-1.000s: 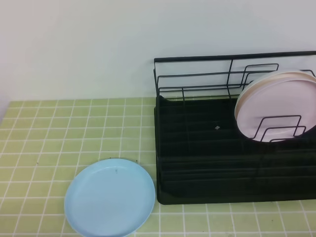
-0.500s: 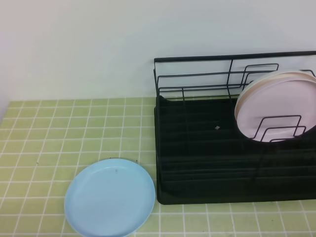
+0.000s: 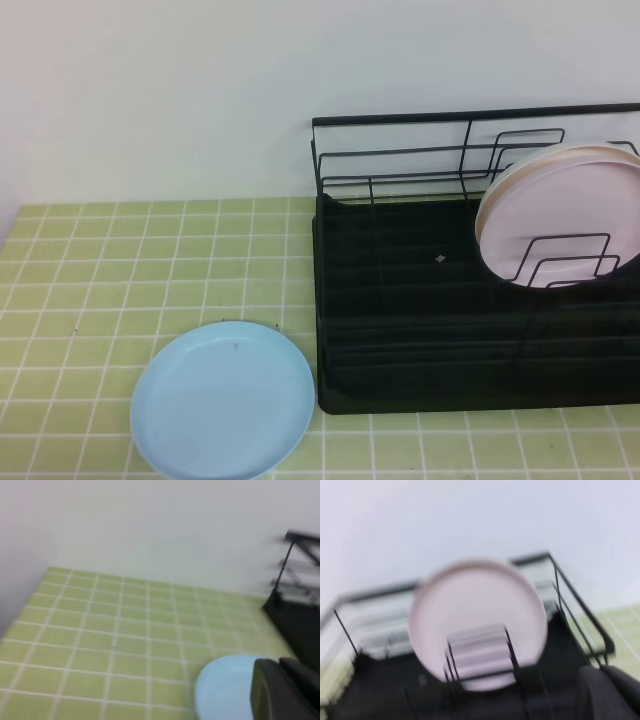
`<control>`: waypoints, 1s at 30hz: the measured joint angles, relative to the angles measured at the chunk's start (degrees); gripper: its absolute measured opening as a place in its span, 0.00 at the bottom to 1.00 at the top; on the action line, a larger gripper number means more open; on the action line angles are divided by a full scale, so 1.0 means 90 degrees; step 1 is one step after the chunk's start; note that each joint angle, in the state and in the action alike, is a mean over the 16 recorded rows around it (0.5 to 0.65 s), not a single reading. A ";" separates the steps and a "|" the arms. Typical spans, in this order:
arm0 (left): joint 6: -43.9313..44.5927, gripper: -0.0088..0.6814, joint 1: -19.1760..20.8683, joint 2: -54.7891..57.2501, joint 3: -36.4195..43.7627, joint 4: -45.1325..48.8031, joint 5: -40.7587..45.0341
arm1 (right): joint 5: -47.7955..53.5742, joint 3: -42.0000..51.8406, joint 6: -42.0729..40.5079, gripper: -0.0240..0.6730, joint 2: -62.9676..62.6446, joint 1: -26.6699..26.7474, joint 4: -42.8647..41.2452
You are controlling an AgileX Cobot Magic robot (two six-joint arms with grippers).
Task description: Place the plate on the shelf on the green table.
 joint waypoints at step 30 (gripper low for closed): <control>0.0626 0.01 0.0000 0.0000 -0.0119 -0.5750 -0.0234 | -0.0099 -0.0951 0.1273 0.03 -0.0012 0.0000 0.0725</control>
